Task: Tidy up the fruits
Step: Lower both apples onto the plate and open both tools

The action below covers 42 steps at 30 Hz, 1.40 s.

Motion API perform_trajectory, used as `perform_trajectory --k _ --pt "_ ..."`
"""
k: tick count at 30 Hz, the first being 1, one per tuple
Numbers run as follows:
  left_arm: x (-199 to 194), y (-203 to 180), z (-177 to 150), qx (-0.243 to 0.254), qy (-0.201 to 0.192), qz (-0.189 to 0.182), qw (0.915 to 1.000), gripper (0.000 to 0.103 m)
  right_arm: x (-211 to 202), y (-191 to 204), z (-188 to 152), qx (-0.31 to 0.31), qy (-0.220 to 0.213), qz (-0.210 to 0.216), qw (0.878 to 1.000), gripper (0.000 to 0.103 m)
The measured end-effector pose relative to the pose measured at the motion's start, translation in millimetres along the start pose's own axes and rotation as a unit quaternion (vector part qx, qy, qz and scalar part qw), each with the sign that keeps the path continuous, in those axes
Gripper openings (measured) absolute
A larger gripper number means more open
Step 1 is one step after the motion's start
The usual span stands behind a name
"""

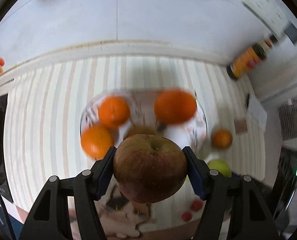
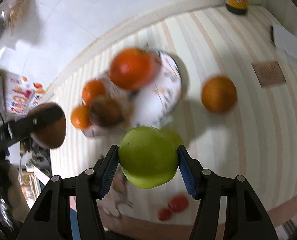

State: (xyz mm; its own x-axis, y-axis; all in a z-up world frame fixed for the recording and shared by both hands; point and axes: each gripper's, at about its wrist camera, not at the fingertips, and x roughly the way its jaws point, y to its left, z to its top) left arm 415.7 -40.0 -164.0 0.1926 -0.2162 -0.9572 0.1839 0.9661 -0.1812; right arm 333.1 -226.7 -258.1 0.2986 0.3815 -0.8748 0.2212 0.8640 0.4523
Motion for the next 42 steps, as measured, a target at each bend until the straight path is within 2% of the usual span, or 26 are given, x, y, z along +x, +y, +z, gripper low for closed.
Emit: perform_trajectory --k 1,3,4,8,18,23,24,25,26,27,29,33,35,37,42 --pt "6 2 19 0.001 0.009 0.001 1.0000 0.064 -1 1 9 0.001 -0.006 -0.001 1.000 0.061" --pt "23 10 34 -0.011 0.023 0.002 0.9997 0.064 1 5 24 0.003 -0.017 -0.002 1.000 0.061" --pt "36 13 47 -0.014 0.042 0.004 0.9990 0.064 4 6 33 0.006 -0.019 -0.003 1.000 0.061" --pt "80 29 70 -0.038 0.090 0.009 0.9952 0.064 22 7 51 0.015 -0.010 -0.010 1.000 0.061" --pt "119 20 77 -0.040 0.149 0.012 0.9880 0.064 61 4 62 0.014 0.014 -0.031 0.999 0.062" --pt "120 16 73 -0.030 0.143 0.024 0.9890 0.065 72 4 60 0.018 0.032 -0.030 0.999 0.062" --pt "119 17 73 -0.030 0.143 0.023 0.9890 0.073 74 5 60 0.014 0.036 -0.028 0.999 0.062" --pt "118 17 73 -0.028 0.141 0.021 0.9894 0.089 77 7 60 0.012 0.039 -0.029 0.999 0.062" --pt "114 17 73 -0.027 0.134 0.018 0.9905 0.093 77 8 58 0.010 0.040 -0.030 0.999 0.069" --pt "110 17 73 -0.027 0.128 0.014 0.9913 0.094 78 9 58 0.009 0.039 -0.025 0.999 0.079" --pt "104 17 73 -0.026 0.120 0.010 0.9924 0.094 73 12 58 0.010 0.033 -0.022 0.999 0.088" --pt "88 21 68 -0.023 0.101 0.018 0.9945 0.094 63 17 59 0.006 0.027 -0.030 0.999 0.088" --pt "77 22 61 -0.014 0.082 0.033 0.9960 0.094 55 20 58 0.000 0.023 -0.049 0.999 0.094" --pt "70 25 54 -0.012 0.068 0.040 0.9968 0.094 49 23 58 -0.009 0.017 -0.069 0.997 0.096" --pt "50 45 27 -0.035 0.039 0.043 0.9977 0.094 35 27 55 -0.018 0.009 -0.075 0.997 0.096"
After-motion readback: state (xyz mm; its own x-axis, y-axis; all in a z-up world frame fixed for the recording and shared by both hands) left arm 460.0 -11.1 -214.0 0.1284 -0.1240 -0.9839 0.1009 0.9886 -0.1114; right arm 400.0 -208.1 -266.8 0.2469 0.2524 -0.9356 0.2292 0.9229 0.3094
